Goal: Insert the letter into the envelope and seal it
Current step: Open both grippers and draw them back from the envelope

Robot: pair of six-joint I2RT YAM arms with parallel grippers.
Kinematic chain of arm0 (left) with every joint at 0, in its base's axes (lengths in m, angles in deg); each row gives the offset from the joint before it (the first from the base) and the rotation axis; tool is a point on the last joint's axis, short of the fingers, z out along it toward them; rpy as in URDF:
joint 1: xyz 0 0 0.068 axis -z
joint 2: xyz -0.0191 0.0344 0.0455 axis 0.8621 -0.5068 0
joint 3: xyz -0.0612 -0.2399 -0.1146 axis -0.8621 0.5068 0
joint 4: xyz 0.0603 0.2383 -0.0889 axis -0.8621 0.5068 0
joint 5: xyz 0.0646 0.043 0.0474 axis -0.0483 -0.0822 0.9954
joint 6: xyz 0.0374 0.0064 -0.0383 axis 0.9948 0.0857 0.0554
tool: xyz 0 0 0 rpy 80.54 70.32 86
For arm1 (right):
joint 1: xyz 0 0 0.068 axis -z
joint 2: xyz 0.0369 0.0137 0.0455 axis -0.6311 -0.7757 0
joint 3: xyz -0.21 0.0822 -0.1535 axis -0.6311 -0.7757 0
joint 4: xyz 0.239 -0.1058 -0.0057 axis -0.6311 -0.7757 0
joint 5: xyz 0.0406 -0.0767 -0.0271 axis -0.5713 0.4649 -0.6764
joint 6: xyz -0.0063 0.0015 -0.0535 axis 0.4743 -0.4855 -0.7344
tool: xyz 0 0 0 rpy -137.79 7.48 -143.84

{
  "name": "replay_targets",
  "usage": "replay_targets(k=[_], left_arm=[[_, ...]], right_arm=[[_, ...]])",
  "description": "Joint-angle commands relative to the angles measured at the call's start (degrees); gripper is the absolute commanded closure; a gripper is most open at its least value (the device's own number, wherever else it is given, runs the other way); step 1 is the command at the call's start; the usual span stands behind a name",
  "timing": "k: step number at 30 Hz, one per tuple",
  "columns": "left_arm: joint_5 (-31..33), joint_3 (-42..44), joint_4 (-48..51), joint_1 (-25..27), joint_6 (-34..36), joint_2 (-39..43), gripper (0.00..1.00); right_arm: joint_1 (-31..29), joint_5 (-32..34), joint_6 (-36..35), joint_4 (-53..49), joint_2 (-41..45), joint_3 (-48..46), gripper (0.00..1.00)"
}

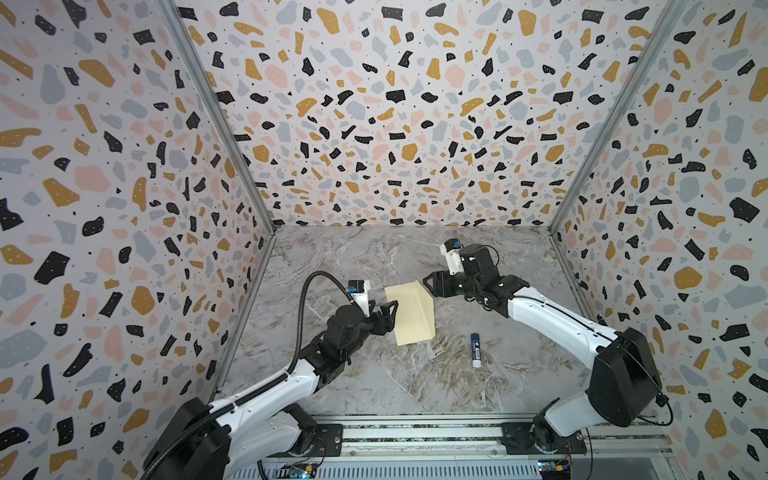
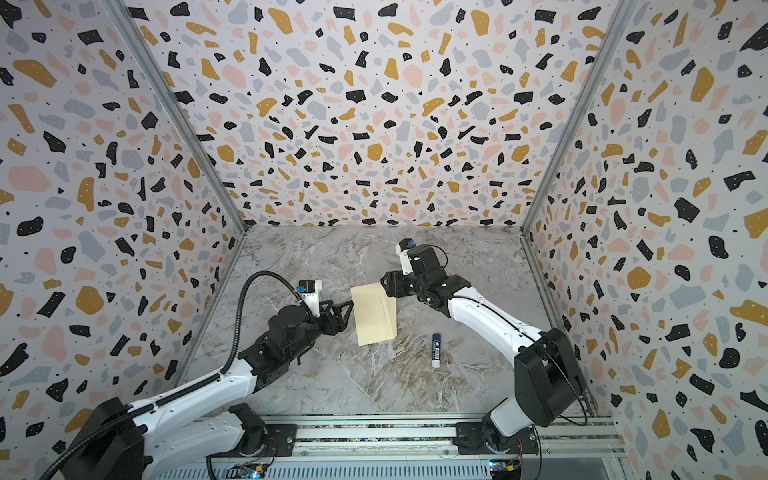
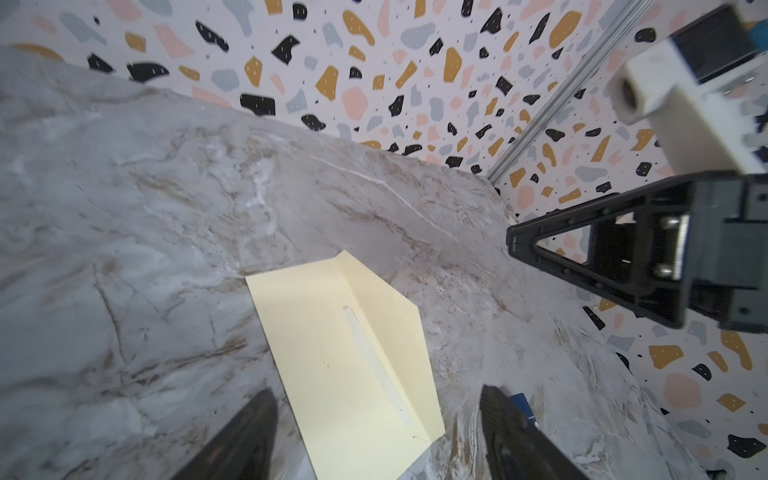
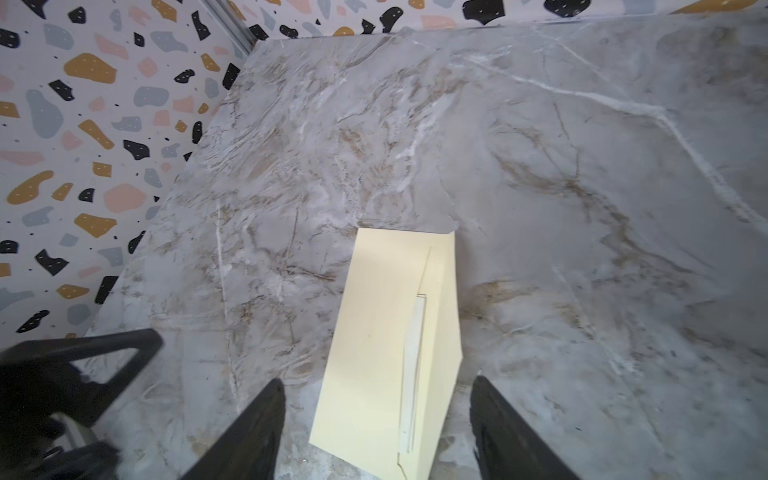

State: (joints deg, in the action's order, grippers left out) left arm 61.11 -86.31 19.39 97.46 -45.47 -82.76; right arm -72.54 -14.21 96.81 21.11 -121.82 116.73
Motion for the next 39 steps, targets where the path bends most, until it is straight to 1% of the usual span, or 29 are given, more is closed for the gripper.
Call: replay_targets(k=[1, 3, 7, 11, 14, 21, 26, 29, 34, 37, 39], left_arm=[[3.2, -1.0, 3.12, -0.29, 5.28, 4.31, 0.16], [3.51, -0.69, 3.65, -0.29, 6.01, 6.34, 0.13], [4.09, -0.12, 4.04, -0.29, 6.95, 9.53, 0.01], [4.01, -0.09, 4.01, -0.3, 7.03, 11.28, 0.0], [3.93, -0.17, 4.21, -0.29, 7.15, 11.67, 0.01], [6.86, -0.08, 4.67, -0.38, 6.68, 12.62, 0.0], [9.55, 0.5, 4.58, -0.47, 5.6, 13.7, 0.01], [10.7, 0.98, 4.54, -0.47, 4.55, 14.18, 0.0], [9.92, 1.9, 3.53, -0.47, 5.0, 15.11, 0.0], [10.17, 2.09, 3.77, -0.53, 5.01, 15.14, 0.01], [10.39, 2.23, 3.95, -0.49, 4.99, 15.16, 0.0]], right_arm=[[1.21, 1.06, -3.54, -4.76, 1.58, -0.19, 0.28], [1.95, 1.09, -4.27, -5.51, 2.01, -0.8, 0.27], [3.11, 1.51, -5.32, -5.85, 2.79, -1.79, 0.25], [3.12, 1.79, -6.65, -6.85, 1.28, -0.48, 0.22], [3.12, 1.4, -7.17, -7.73, -1.85, 1.53, 0.21], [3.09, -0.88, -7.48, -8.53, -12.55, 8.99, 0.21], [3.12, -1.5, -8.17, -10.68, -22.03, 17.48, 0.22], [3.05, -2.3, -8.51, -12.6, -27.52, 22.66, 0.25], [2.83, -3.39, -8.57, -15.13, -34.81, 29.25, 0.34], [2.48, -3.73, -8.68, -16.54, -37.69, 32.13, 0.42], [2.12, -3.81, -8.66, -17.09, -39.18, 33.35, 0.49]])
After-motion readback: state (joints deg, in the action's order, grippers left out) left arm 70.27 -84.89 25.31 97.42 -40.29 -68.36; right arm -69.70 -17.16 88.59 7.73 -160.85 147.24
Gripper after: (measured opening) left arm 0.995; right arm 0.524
